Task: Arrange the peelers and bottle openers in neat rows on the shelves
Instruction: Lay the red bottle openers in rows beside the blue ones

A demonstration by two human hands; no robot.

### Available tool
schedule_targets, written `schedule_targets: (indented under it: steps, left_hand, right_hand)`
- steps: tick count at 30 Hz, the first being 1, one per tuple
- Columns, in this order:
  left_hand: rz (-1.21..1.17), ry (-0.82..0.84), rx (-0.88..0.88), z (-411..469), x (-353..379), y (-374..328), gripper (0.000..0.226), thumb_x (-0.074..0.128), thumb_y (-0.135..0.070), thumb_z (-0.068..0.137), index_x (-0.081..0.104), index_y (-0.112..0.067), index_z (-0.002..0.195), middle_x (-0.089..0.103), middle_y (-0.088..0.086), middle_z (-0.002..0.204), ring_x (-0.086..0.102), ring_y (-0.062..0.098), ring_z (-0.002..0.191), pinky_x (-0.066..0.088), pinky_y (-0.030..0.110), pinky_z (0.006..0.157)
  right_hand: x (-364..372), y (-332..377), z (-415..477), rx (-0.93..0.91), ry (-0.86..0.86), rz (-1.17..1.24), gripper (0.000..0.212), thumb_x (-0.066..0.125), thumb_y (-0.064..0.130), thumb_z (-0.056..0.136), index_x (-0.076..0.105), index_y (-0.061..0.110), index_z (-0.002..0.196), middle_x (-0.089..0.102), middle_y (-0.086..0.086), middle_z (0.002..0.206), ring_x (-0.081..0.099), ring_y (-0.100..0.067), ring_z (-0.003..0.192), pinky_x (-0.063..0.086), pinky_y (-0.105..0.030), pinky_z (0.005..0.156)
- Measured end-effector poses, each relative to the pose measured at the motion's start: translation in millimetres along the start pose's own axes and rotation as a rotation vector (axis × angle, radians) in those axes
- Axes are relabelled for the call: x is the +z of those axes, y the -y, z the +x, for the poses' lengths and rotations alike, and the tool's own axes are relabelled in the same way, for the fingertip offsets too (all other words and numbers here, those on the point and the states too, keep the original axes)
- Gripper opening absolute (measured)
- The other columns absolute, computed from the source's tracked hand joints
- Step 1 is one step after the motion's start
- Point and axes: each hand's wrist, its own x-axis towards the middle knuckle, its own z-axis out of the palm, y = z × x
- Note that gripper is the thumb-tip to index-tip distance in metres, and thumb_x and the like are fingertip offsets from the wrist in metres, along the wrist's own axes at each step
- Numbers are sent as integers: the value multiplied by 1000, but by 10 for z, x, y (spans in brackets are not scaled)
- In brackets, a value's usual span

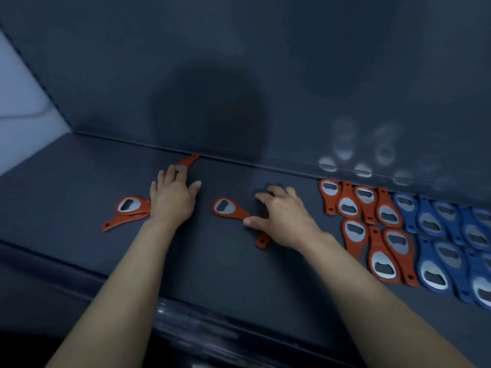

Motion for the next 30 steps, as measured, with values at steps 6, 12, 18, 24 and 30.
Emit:
schedule_targets:
  steps: [6,12,18,24,30]
  left_hand:
    - [-69,182,138,63,-20,-27,80,44,-63,85,32,-9,143,21,12,153,16,25,142,17,41,116]
    - [-206,196,301,-103,-24,-160,66,62,-53,79,48,-14,129,46,3,131,47,20,119,36,28,95]
    - [-247,303,456,-213,30,-405,54,69,-37,80,51,-19,128,45,-8,115,49,13,113,37,26,97]
    - [-279,346,577,-334,100,-669,42,67,-36,83,58,-19,121,48,-11,108,48,6,103,33,19,89]
    - [-259,286,577,-420,150,-837,14,62,-17,88,60,-13,100,55,-1,107,54,15,100,42,29,89]
  right_hand:
    - [34,60,73,-33,-38,79,43,58,31,91,52,14,130,42,-5,139,30,-21,128,26,-26,105]
    - [26,49,-48,51,-122,36,15,62,26,85,60,12,91,52,-3,102,40,-23,105,37,-30,90]
    - [-86,14,-278,172,-66,32,22,66,31,79,53,13,81,51,-4,89,51,-26,92,36,-28,68]
    - [-220,-57,-600,361,11,-1,22,65,31,76,51,15,67,48,0,68,55,-27,76,36,-27,58]
    - [-260,-135,-889,516,52,-47,35,64,33,78,37,17,60,42,0,66,49,-25,72,35,-28,54]
